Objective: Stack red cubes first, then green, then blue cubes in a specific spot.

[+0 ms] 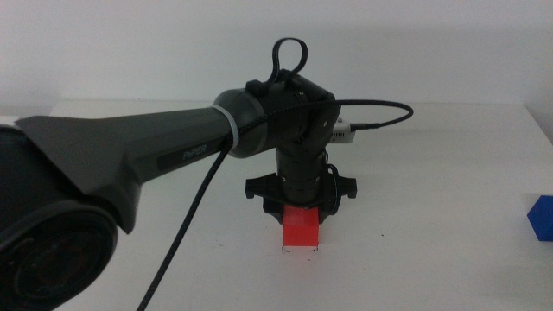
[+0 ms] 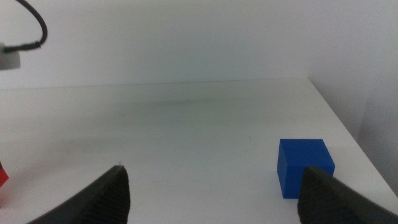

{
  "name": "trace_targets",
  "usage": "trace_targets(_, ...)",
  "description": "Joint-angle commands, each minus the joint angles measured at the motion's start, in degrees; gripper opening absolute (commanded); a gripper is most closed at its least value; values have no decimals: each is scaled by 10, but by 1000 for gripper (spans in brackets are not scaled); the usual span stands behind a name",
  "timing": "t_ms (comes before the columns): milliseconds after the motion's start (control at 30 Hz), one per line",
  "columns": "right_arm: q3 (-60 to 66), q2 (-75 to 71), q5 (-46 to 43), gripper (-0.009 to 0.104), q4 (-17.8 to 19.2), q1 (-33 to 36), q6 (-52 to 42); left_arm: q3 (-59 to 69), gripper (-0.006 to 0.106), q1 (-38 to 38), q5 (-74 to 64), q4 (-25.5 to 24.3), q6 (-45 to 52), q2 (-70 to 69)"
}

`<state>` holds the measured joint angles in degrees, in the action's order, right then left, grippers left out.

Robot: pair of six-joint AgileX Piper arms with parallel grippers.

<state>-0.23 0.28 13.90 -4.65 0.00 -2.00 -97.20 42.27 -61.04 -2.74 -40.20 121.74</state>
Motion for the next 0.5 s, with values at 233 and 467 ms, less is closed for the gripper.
trace_targets(233, 2, -3, -6, 93, 5, 1, -4, -6, 2, -1, 17, 17, -8, 25)
trace_targets(467, 2, -3, -6, 93, 5, 1, -4, -7, 92, -2, 6, 2, 8, 26)
